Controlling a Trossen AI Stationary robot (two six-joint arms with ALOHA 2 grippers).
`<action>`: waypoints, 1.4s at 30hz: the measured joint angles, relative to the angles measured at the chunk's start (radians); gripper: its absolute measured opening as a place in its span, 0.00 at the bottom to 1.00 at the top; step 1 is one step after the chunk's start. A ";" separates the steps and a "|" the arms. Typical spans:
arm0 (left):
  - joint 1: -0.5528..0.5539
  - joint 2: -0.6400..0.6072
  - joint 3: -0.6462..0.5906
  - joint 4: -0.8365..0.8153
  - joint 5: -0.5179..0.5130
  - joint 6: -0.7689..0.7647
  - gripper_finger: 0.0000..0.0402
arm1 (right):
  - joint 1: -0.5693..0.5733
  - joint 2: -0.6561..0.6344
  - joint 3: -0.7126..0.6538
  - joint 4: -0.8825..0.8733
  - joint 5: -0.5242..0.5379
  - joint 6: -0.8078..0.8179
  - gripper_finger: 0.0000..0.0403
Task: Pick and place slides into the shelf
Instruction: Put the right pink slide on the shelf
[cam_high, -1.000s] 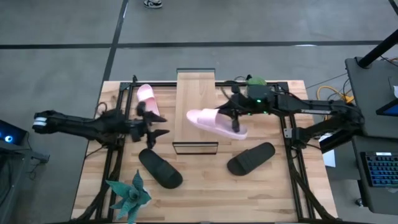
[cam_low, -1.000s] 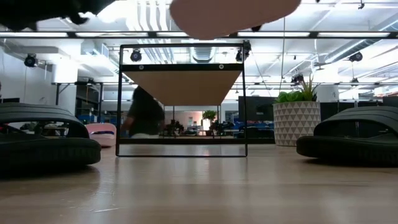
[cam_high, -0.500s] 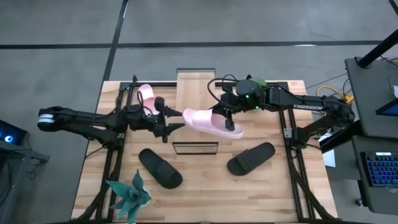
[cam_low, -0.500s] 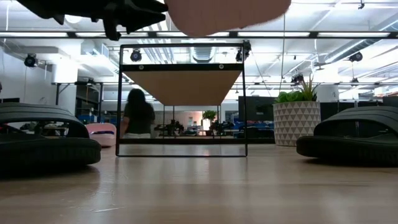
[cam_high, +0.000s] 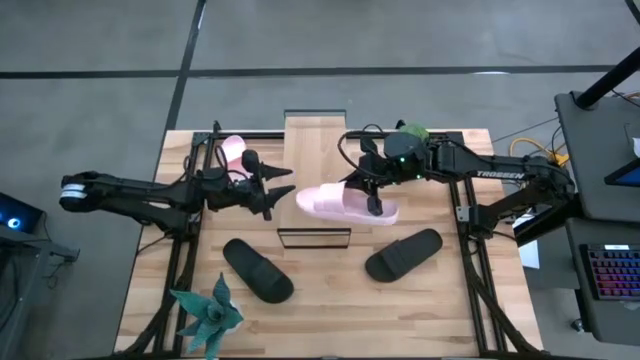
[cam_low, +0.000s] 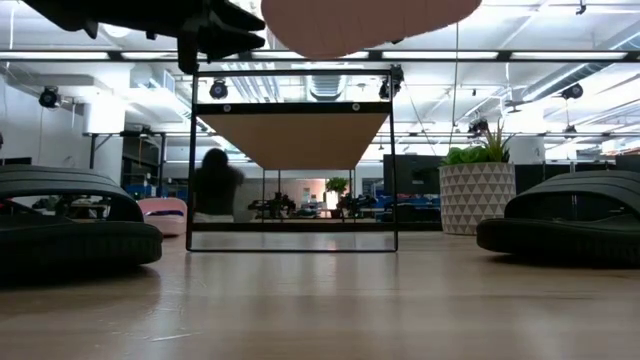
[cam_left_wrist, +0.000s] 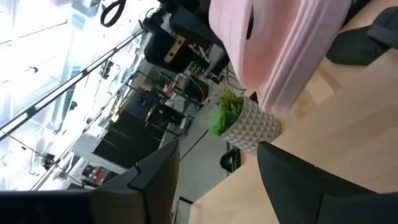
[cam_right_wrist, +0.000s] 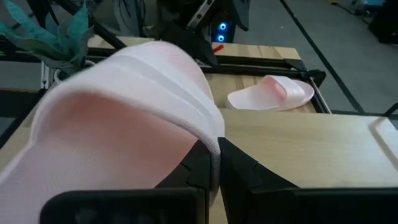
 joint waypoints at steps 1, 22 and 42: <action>0.001 0.000 0.000 0.003 0.007 -0.002 0.50 | 0.000 0.000 0.000 0.002 0.000 0.000 0.03; 0.001 0.200 0.014 0.270 0.243 0.036 0.50 | -0.002 0.004 -0.002 0.032 0.005 -0.062 0.03; 0.000 0.221 0.012 0.285 0.223 0.087 0.04 | -0.002 0.000 0.017 0.032 0.032 -0.199 0.06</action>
